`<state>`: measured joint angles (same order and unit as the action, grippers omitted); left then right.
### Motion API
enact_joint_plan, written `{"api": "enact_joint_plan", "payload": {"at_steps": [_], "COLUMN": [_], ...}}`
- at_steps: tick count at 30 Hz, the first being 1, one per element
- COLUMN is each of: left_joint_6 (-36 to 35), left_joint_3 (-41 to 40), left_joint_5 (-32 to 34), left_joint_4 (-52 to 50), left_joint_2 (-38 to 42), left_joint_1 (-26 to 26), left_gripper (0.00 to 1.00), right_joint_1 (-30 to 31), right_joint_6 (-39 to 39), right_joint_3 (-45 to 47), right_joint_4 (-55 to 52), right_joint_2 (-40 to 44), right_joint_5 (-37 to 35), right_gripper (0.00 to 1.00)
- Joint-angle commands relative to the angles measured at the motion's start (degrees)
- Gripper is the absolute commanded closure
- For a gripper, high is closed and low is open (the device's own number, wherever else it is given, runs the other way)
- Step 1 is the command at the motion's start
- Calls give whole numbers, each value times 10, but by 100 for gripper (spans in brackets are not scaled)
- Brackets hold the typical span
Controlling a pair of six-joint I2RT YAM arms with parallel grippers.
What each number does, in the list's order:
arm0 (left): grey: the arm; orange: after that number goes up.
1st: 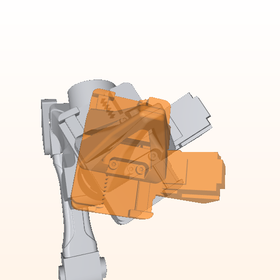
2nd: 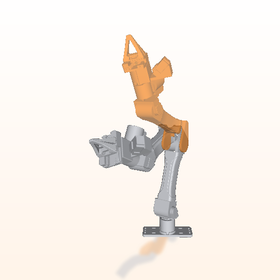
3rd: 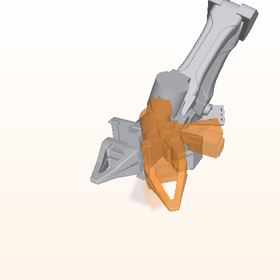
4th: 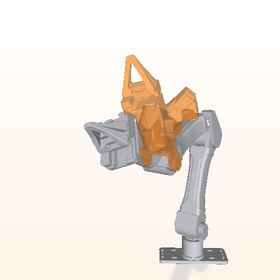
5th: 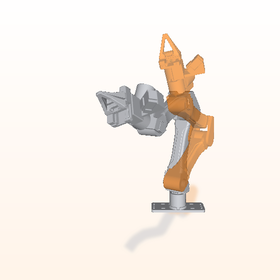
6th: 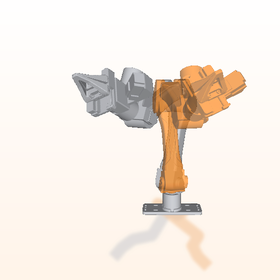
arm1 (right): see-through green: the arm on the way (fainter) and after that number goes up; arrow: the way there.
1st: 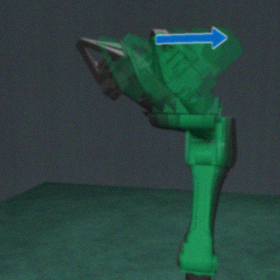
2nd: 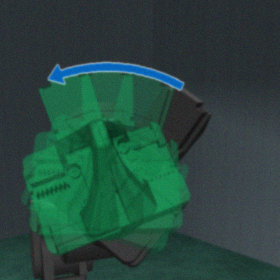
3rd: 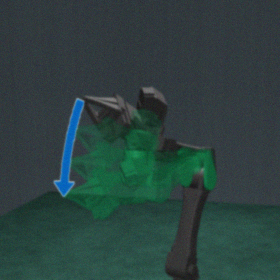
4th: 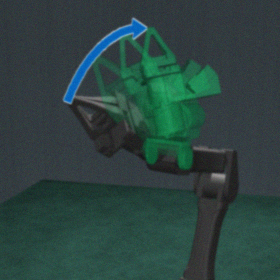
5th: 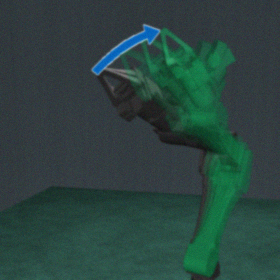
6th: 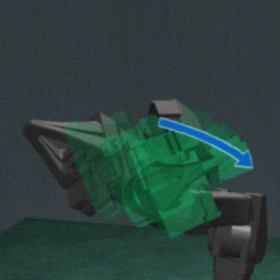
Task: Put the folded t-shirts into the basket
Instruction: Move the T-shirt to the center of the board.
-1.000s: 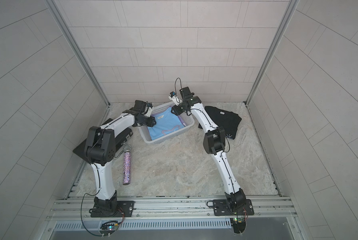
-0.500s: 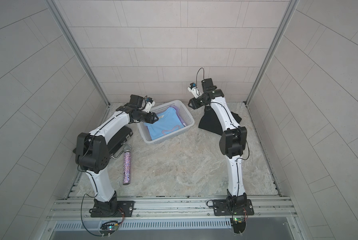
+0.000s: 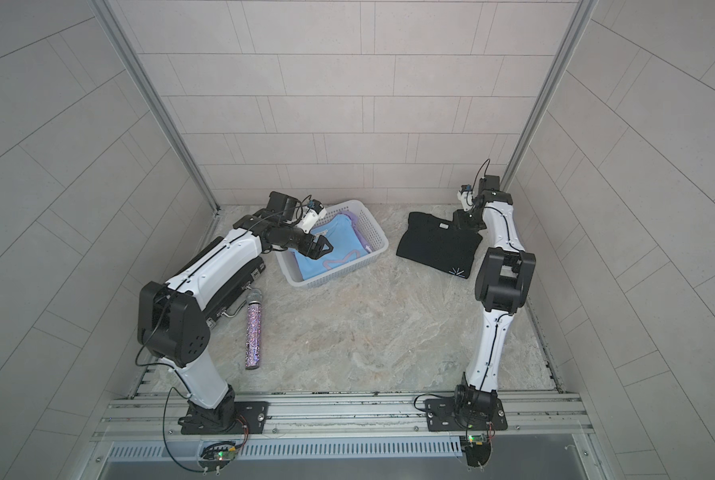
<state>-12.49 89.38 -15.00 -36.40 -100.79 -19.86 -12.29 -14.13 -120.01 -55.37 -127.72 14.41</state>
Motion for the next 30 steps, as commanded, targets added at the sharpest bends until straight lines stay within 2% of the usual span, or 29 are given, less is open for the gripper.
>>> {"api": "enact_joint_plan", "payload": {"at_steps": [1,8,20,22,27,30], "left_joint_6": [-13,-14,-18,-19,-21,-23], "left_joint_3": [-7,-4,-3,-3,-3,-3], "left_joint_5": [-5,-7,-8,-5,-1,2], "left_joint_4": [-19,-27,-39,-41,-42,-44], "left_joint_2": [13,10,8,8,10,11], "left_joint_1": [-5,-7,-6,-7,-6,-6], "left_gripper": [14,14,14,14,14,14], "right_joint_1": [35,96,133,136,137,138], "right_joint_6": [-72,-188,-233,-241,-257,-263], "right_joint_3": [44,167,176,190,228,252], "right_joint_4": [-16,22,39,40,38,32], "right_joint_2": [3,53,20,26,51,68], "right_joint_5": [-24,-42,-117,-119,-114,-105], "right_gripper": [45,44,51,58,83,93]}}
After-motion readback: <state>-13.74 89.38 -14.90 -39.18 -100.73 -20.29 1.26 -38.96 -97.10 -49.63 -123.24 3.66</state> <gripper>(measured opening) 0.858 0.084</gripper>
